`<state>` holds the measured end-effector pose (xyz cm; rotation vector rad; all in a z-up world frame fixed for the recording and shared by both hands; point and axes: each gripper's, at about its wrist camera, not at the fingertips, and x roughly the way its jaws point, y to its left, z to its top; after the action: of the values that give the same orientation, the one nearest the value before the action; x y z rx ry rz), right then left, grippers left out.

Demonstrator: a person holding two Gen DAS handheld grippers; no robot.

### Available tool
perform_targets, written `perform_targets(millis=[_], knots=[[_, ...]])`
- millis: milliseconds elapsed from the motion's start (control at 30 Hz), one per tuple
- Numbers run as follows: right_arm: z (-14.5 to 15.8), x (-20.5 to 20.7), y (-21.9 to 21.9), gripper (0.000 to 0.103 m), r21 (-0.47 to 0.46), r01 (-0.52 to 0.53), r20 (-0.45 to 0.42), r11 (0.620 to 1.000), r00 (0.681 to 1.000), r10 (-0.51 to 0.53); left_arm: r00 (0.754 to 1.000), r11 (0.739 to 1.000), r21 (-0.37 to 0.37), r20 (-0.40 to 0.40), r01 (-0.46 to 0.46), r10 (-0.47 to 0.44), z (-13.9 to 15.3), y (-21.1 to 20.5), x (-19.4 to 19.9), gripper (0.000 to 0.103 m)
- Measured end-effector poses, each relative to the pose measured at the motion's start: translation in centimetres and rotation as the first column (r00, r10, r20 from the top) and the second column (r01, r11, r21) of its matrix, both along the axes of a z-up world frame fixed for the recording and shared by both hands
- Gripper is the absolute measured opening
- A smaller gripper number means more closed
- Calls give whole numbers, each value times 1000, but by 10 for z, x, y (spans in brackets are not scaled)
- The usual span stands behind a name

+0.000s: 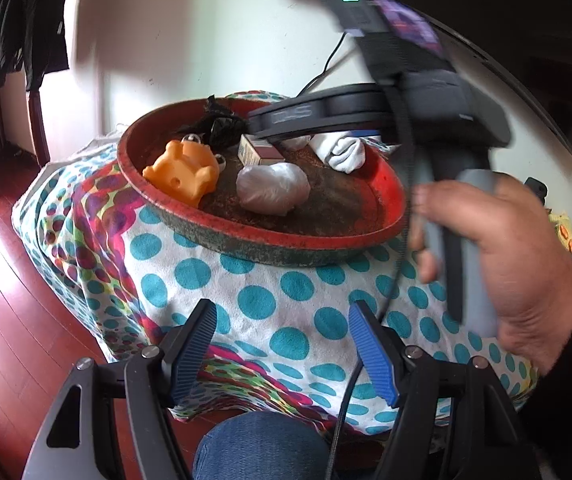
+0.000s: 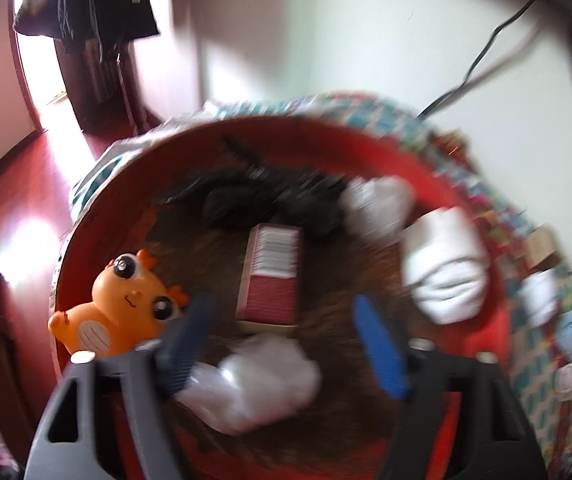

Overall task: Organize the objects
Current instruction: 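Withdraw the right tool from the tray back over the bed, then grasp the white sock on the bed with the left tool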

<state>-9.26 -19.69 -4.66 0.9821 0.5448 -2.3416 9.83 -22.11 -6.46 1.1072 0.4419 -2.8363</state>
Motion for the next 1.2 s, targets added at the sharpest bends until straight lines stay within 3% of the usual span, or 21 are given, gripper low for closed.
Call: perform_targets(millis=[100,133,200,300,367,500,567,700,800,933,1033,1133,1200], knots=[[21,-3,56,95,-39,113,-88,993,989,-117,999,999,-42,-35,23,-24,6,7,3,71],[25,-8,83,101,-52,174,-118,983,977,-179,998,998,-59,-57,38,-41,9,12,5,71],[27,-19,138,102,-66,296,-147,953,942,-303,993,995,-78,-96,68,-75,15,19,8,71],[12,-44,237,102,-43,517,-145,855,843,-517,979,987,-83,-143,135,-146,21,32,13,71],[2,-51,289,102,-44,607,-123,793,785,-607,975,985,-74,-148,159,-168,22,39,11,71],[-6,-51,385,103,-130,727,-58,674,673,-737,967,978,-61,-148,199,-206,22,61,0,71],[-7,-46,413,103,-184,752,-21,633,641,-767,960,968,-70,-131,242,-249,24,77,-15,71],[-20,-46,445,103,-261,773,84,579,615,-784,938,941,-160,-135,296,-318,42,113,-49,71],[-21,-43,452,103,-307,765,117,566,621,-775,920,919,-204,-137,337,-368,60,139,-89,71],[-23,-43,457,103,-323,775,145,544,608,-780,912,900,-252,-114,356,-393,75,168,-159,71],[-22,-41,459,103,-335,772,150,539,609,-779,919,897,-228,-19,379,-393,68,184,-220,71],[-24,-44,456,103,-326,764,154,557,624,-766,929,913,-168,71,371,-364,52,189,-272,71],[-24,-45,455,103,-328,757,161,565,634,-756,943,928,-176,106,329,-314,43,188,-295,71]])
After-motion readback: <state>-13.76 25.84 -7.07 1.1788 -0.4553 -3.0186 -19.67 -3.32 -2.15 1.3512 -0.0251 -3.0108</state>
